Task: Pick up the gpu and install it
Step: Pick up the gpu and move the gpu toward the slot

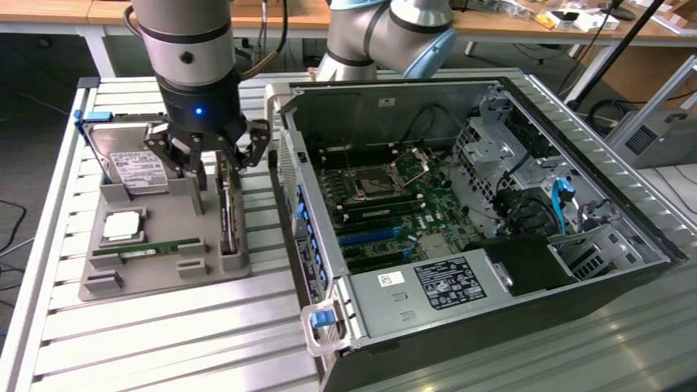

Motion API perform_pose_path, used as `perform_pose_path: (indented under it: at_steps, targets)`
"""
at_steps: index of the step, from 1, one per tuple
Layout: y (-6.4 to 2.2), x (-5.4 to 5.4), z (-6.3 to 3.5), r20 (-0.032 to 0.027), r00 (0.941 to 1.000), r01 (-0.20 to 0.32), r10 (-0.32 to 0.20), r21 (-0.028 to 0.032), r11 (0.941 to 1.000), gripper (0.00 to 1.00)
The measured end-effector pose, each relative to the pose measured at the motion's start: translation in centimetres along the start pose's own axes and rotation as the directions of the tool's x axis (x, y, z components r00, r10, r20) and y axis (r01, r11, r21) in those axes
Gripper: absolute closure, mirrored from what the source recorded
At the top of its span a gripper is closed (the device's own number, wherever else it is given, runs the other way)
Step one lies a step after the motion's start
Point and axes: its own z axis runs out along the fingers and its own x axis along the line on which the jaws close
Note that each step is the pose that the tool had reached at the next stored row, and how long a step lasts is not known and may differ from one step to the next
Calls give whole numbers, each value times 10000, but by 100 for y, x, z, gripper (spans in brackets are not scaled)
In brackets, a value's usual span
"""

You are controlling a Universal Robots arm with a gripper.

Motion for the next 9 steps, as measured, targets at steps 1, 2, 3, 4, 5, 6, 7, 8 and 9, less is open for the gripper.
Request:
perform_pose_path:
  at_steps: [1,2,3,4,5,6,7,8,9]
  targets:
    - [0,0,13,1,10000,0,0,1,10000,52]
    - [-1,0,23,0,10000,0,0,1,10000,52]
    - [-1,1,35,0,10000,0,0,3,10000,52]
    - [-2,1,50,0,10000,0,0,7,10000,52]
    - [-2,2,64,1,10000,0,0,9,10000,52]
    - [-3,2,81,1,10000,0,0,14,10000,52]
    - [-3,1,95,1,10000,0,0,19,10000,52]
    - [-3,0,109,2,10000,0,0,25,10000,52]
    - [-3,-2,121,2,10000,-2,2,31,10000,52]
